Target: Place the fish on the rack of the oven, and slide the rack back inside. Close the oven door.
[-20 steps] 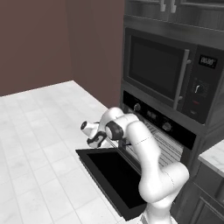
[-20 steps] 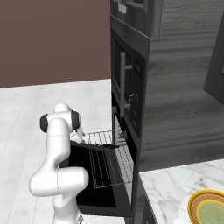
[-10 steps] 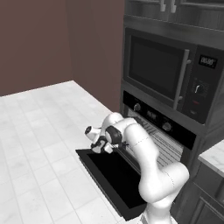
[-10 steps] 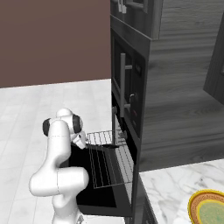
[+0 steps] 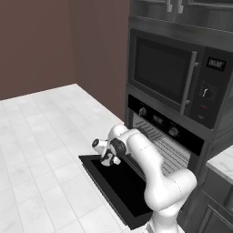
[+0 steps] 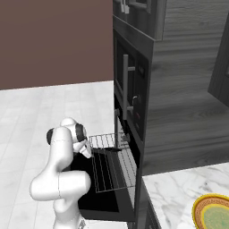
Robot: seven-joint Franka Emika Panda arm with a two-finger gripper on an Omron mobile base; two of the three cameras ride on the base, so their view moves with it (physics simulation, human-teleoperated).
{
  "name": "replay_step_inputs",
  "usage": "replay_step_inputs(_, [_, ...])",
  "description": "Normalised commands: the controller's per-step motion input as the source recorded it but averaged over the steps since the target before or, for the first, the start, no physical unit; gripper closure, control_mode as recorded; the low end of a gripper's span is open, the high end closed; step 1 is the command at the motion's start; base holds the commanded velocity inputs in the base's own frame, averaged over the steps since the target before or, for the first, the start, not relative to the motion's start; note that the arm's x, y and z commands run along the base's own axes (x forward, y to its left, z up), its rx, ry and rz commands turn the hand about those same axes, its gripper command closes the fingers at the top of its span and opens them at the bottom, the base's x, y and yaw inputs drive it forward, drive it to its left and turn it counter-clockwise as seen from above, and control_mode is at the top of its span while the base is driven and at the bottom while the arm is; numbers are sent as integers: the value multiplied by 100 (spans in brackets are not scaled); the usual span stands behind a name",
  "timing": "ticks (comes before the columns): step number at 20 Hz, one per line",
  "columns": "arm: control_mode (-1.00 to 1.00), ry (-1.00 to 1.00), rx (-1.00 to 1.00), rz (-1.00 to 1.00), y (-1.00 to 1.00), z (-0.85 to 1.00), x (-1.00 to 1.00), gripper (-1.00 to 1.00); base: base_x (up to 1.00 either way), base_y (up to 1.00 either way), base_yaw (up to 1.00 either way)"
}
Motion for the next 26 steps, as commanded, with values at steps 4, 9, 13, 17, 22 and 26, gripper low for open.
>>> replay_step_inputs(4, [-100, -30, 0, -11, -6, -84, -26, -100, 0, 0, 0])
replay_step_inputs(9, [-100, -31, 0, -14, -35, -68, -8, -100, 0, 0, 0])
replay_step_inputs(13, [-100, -28, 0, -19, -67, -56, 0, -100, 0, 0, 0])
replay_step_inputs(17, [-100, -22, 0, -19, -85, -34, -7, -100, 0, 0, 0])
replay_step_inputs(22, [-100, -14, 0, -19, -100, -1, -29, -100, 0, 0, 0])
replay_step_inputs(26, [-100, -6, 0, -18, -100, 14, -24, -100, 0, 0, 0])
